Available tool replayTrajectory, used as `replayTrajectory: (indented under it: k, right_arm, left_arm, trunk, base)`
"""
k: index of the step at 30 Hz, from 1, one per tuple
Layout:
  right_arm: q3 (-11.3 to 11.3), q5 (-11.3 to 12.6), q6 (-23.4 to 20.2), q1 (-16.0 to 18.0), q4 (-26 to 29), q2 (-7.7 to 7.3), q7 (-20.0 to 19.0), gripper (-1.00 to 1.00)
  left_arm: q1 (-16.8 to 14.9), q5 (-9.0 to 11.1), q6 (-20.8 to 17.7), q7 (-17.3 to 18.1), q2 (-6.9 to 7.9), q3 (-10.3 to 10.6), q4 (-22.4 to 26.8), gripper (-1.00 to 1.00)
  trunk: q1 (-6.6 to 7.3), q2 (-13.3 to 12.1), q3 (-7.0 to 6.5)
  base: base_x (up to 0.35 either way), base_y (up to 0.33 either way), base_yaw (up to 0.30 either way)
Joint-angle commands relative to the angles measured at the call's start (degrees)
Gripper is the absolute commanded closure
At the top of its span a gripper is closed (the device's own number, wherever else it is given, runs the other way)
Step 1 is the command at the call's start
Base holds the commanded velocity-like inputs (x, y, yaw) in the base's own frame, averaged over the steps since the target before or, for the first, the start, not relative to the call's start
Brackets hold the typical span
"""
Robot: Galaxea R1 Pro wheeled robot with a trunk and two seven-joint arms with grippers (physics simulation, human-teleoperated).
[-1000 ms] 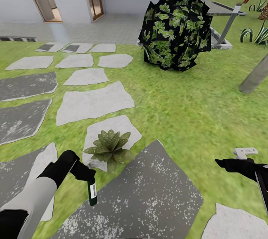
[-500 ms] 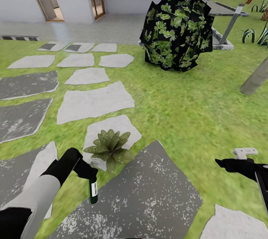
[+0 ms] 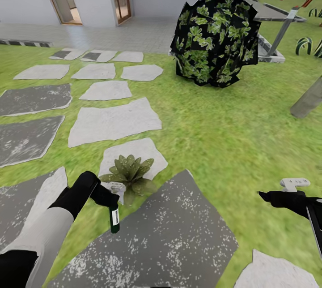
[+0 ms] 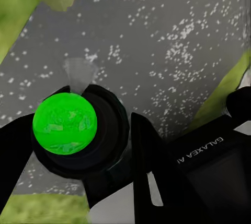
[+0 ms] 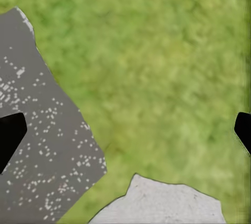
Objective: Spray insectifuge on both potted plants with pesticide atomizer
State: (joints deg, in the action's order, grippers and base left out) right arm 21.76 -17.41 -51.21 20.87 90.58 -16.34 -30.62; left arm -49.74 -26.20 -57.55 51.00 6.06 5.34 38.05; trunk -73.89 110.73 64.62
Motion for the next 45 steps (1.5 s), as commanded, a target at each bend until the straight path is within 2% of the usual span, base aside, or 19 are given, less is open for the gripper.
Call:
replayTrajectory:
  k: [1, 7, 10, 23, 29, 32, 34, 45]
  right_arm:
    - [0.04, -0.6, -0.12, 0.02, 0.03, 0.0, -0.58, -1.0]
    - [0.12, -0.6, -0.12, 0.04, 0.03, -0.05, -0.65, -1.0]
    - [0.39, -0.6, -0.12, 0.03, 0.03, -0.08, -0.66, -1.0]
    - [0.43, -0.6, -0.12, -0.03, 0.07, -0.09, -0.67, -1.0]
    - [0.4, -0.6, -0.12, -0.02, 0.06, -0.09, -0.67, -1.0]
    - [0.28, -0.62, -0.12, -0.04, 0.05, -0.09, -0.67, -1.0]
    - [0.23, -0.61, -0.12, -0.04, 0.05, -0.09, -0.67, -1.0]
    - [0.13, -0.65, -0.12, -0.04, 0.03, -0.09, -0.67, -1.0]
  left_arm:
    - [-0.08, -1.16, -0.17, 0.59, -0.01, 0.16, 0.22, 1.0]
    - [0.24, -6.94, -0.19, 0.59, -0.61, 0.3, 0.37, 1.0]
    - [0.39, -8.59, -0.2, 0.59, -0.74, 0.29, 0.34, 1.0]
    - [0.12, -9.3, -0.31, 0.59, -0.63, 0.02, -0.25, 1.0]
    - [-0.06, -9.49, -0.77, 0.59, -0.25, -0.03, -0.26, 1.0]
    - [-0.05, -11.13, -0.8, 0.59, 0.0, -0.21, -0.33, 1.0]
    - [0.0, -11.4, -0.84, 0.59, 0.04, -0.23, -0.34, 1.0]
    - [0.08, -11.68, -0.89, 0.59, 0.1, -0.55, -0.35, 1.0]
  trunk:
    - [0.01, 0.02, 0.06]
    - [0.01, 0.02, 0.15]
    - [0.01, 0.02, 0.16]
    - [0.01, 0.02, 0.16]
    - [0.01, 0.02, 0.16]
    - [0.01, 0.02, 0.16]
    - [0.01, 0.02, 0.16]
    - [0.01, 0.02, 0.16]
  base:
    - [0.0, -0.316, 0.144]
    - [0.0, -0.137, 0.149]
    - [0.0, -0.022, 0.034]
    - [0.0, -0.079, 0.03]
    - [0.0, -0.312, 0.213]
    - [0.0, -0.199, 0.241]
    - [0.0, -0.083, 0.244]
    - [0.129, -0.128, 0.245]
